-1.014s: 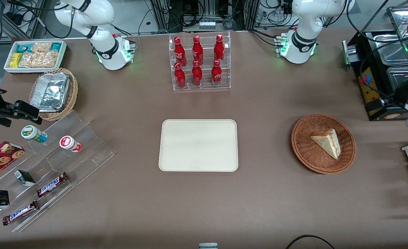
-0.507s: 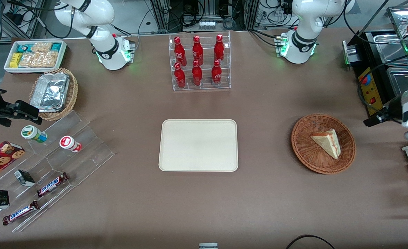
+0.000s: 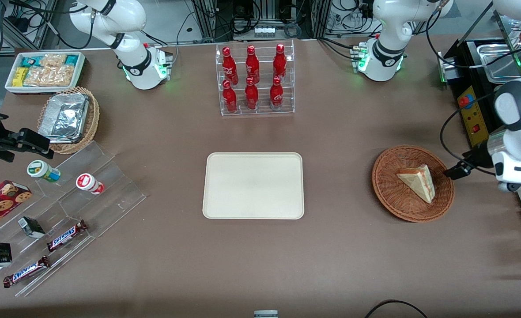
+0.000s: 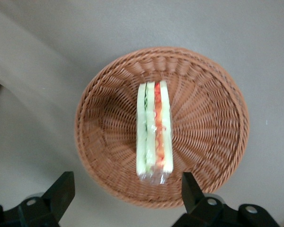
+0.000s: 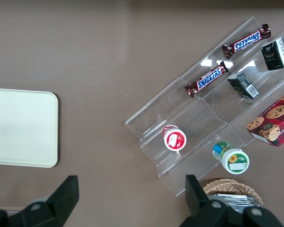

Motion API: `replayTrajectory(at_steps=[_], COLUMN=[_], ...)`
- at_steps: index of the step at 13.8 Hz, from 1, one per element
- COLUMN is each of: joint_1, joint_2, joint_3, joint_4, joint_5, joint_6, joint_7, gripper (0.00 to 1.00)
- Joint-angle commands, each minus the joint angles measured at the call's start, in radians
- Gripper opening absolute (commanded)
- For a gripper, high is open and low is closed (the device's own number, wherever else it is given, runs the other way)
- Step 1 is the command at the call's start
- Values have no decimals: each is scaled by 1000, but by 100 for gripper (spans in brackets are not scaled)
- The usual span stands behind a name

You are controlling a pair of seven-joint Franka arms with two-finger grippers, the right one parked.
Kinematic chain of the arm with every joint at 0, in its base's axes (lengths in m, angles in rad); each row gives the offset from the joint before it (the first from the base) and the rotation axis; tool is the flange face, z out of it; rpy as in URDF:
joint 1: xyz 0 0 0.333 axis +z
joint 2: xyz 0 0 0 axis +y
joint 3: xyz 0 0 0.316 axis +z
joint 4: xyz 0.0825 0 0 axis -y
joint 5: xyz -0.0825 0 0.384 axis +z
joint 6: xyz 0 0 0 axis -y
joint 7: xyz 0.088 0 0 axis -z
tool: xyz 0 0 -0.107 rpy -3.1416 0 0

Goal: Place sandwich from basket to tray
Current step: 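Lower the open left gripper over the wrapped sandwich in the basket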

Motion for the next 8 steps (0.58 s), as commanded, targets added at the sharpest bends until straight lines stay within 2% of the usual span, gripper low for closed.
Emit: replayTrajectory(at_steps=[1,8], joint_1=[-11,-28], joint_2=[45,105], joint_3=[5,1], joint_4=[-67,-78], joint_5=[-20,-77], joint_6=[141,217], joint_7=[-78,-87], gripper=[100,100])
